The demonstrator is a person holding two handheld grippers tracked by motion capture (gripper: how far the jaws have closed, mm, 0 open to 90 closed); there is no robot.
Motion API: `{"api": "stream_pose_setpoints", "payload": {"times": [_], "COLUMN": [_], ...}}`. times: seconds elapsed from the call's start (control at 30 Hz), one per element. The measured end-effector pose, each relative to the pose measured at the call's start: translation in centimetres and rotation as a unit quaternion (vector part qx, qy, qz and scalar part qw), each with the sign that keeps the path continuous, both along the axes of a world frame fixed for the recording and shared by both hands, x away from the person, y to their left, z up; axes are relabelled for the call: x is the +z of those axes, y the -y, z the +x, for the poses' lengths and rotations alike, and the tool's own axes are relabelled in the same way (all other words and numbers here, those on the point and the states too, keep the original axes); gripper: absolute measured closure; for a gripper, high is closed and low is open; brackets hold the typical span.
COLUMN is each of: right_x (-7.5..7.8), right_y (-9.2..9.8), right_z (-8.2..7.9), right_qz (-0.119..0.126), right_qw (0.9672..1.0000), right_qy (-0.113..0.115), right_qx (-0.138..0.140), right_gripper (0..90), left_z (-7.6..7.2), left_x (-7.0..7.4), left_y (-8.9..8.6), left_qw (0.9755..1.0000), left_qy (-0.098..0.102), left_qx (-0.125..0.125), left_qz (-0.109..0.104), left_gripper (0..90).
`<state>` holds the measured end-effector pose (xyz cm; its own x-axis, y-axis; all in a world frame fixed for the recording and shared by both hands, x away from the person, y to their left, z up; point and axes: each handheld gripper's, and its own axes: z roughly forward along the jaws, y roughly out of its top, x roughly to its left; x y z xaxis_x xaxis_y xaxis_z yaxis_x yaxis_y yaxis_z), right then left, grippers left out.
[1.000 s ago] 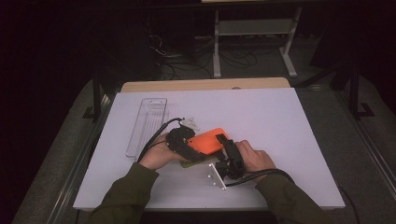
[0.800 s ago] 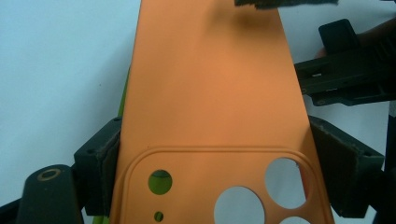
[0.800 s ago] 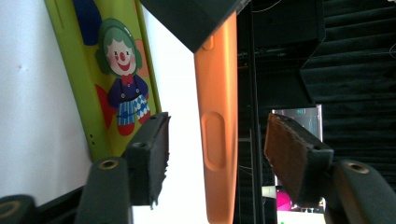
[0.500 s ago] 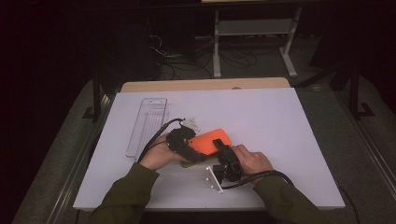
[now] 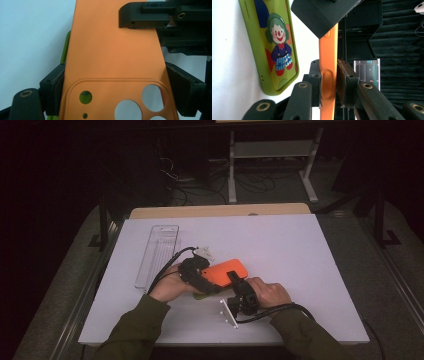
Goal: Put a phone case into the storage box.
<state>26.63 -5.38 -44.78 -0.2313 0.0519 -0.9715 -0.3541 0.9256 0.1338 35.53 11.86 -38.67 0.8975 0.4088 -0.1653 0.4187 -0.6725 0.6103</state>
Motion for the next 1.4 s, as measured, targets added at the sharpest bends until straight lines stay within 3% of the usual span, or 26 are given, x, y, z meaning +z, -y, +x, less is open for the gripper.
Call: {"api": "stream_pose_setpoints", "payload": {"times": [0.37,0.47,0.5,0.6,0.73,1.0,1.13,1.4], "right_x": [0.1,0.2,0.3,0.3,0.3,0.3,0.3,0.3], "right_y": [0.1,0.2,0.2,0.2,0.2,0.3,0.5,1.0], "right_z": [-0.2,-0.2,-0.2,-0.3,-0.2,0.0,0.2,0.6], "right_qz": [0.001,0.002,0.002,0.005,-0.002,-0.001,0.0,0.008], "right_qw": [0.9998,0.9997,0.9999,0.9998,0.9999,0.9999,0.9998,0.9994], "right_qy": [0.017,0.022,0.017,0.019,0.014,-0.001,-0.007,-0.016], "right_qx": [-0.003,-0.001,-0.002,0.0,-0.003,-0.011,-0.016,-0.031], "right_gripper": [81.2,82.0,82.1,82.1,81.9,81.7,81.3,81.3], "left_z": [0.2,0.0,-0.1,-0.2,-0.3,-0.2,-0.2,0.1], "left_x": [0.0,0.1,0.3,0.3,0.4,1.0,1.2,1.4], "left_y": [-0.1,-0.2,-0.2,-0.1,-0.1,-0.8,-1.2,-2.3], "left_qw": [0.9996,0.9994,0.9994,0.9993,0.9991,0.998,0.998,0.9979], "left_qy": [-0.012,0.004,0.014,0.002,0.003,0.009,0.011,0.011], "left_qx": [-0.001,0.002,-0.002,-0.003,-0.011,-0.009,-0.016,-0.007], "left_qz": [-0.025,-0.034,-0.032,-0.038,-0.041,-0.063,-0.06,-0.063], "left_gripper": [14.8,13.6,12.8,4.8,0.0,0.0,0.0,0.0]}}
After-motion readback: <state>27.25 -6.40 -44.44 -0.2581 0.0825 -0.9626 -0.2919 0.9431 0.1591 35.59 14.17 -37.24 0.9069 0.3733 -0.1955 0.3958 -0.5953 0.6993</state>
